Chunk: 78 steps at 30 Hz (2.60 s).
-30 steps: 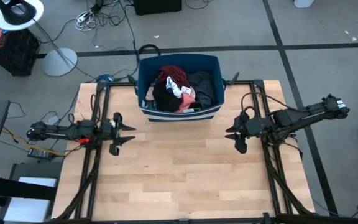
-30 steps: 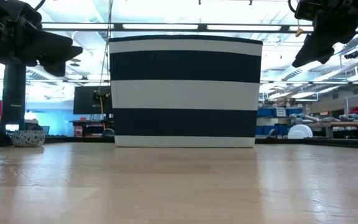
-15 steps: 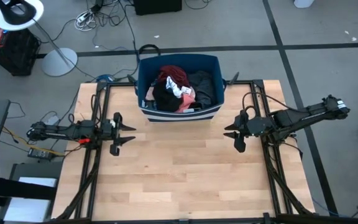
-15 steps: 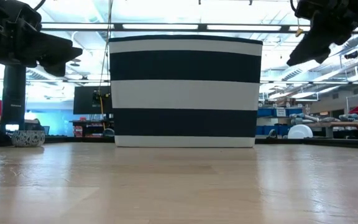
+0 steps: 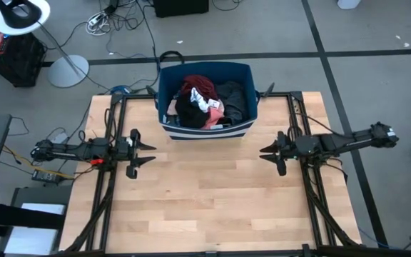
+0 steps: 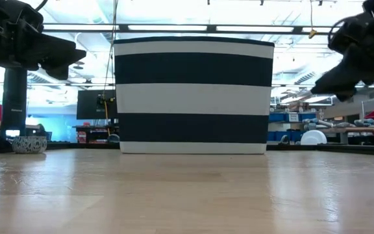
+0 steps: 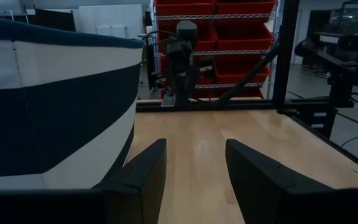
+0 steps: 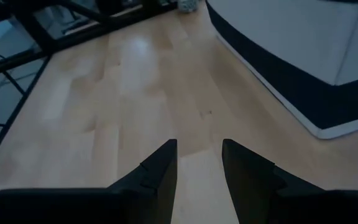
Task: Sort clothes
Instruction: Return to Home Position
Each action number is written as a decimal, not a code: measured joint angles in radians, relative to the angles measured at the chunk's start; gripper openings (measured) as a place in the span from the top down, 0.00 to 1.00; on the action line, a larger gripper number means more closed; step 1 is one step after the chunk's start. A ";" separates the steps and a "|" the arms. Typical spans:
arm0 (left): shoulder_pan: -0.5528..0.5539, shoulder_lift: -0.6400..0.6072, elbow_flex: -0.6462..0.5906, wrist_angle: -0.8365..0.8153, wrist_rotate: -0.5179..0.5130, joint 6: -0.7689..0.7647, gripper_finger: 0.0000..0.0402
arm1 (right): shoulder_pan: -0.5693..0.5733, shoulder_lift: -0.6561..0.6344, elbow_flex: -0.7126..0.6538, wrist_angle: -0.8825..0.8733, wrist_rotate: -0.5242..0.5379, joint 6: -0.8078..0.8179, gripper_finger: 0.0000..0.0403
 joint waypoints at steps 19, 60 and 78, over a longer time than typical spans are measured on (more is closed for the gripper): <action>0.000 0.000 0.000 0.007 0.000 0.000 0.57 | -0.101 -0.061 -0.109 0.050 -0.154 -0.259 0.68; 0.000 0.000 0.000 0.007 0.000 0.000 0.57 | -0.103 0.001 -0.112 0.150 -0.152 -0.321 0.68; 0.000 0.000 0.000 0.007 0.000 -0.001 0.57 | -0.103 0.001 -0.112 0.150 -0.152 -0.321 0.68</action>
